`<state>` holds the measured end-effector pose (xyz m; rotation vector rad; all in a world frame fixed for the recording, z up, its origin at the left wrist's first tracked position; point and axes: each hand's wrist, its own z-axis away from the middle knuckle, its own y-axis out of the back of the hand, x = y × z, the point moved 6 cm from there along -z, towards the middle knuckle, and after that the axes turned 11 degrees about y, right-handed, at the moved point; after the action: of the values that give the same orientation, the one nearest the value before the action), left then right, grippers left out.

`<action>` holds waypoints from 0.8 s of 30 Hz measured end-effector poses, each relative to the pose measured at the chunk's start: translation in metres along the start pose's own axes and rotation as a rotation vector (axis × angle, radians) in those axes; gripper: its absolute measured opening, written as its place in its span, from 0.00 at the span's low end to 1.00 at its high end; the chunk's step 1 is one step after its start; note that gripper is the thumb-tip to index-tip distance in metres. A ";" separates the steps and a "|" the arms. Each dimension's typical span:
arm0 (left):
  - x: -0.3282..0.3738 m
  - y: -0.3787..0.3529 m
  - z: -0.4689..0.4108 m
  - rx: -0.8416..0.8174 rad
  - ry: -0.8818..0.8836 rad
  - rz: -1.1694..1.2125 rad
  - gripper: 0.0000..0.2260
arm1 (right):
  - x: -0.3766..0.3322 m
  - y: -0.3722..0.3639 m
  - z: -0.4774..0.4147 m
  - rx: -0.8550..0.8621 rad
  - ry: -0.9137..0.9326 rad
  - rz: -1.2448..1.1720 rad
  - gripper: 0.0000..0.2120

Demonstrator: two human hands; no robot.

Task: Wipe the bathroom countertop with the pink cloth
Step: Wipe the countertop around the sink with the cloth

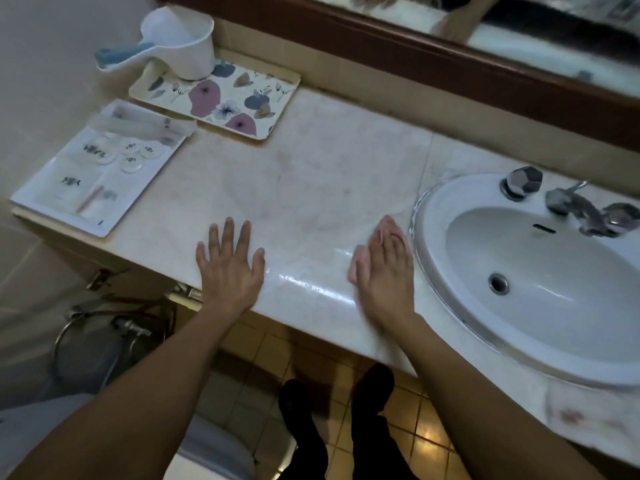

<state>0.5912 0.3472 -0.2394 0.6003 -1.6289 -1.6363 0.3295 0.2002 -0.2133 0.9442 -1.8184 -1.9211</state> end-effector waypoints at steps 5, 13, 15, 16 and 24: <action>0.000 0.004 0.002 -0.012 -0.005 0.019 0.29 | -0.056 0.002 0.102 -0.136 0.406 -0.040 0.30; 0.001 0.000 -0.002 -0.091 -0.001 0.000 0.29 | 0.021 0.008 0.090 -0.017 -0.075 -0.091 0.30; 0.001 -0.001 -0.004 -0.124 0.006 -0.010 0.29 | 0.001 -0.004 0.072 -0.037 -0.030 -0.103 0.29; -0.001 -0.002 -0.005 -0.155 0.014 -0.009 0.29 | -0.008 -0.006 0.077 -0.077 0.064 -0.112 0.29; 0.032 0.007 0.032 -0.132 0.030 0.096 0.27 | 0.089 0.029 0.226 -0.106 -0.122 -0.142 0.29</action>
<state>0.5480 0.3442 -0.2247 0.4701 -1.4918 -1.6414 0.1104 0.3087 -0.2137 0.9631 -1.7361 -2.1827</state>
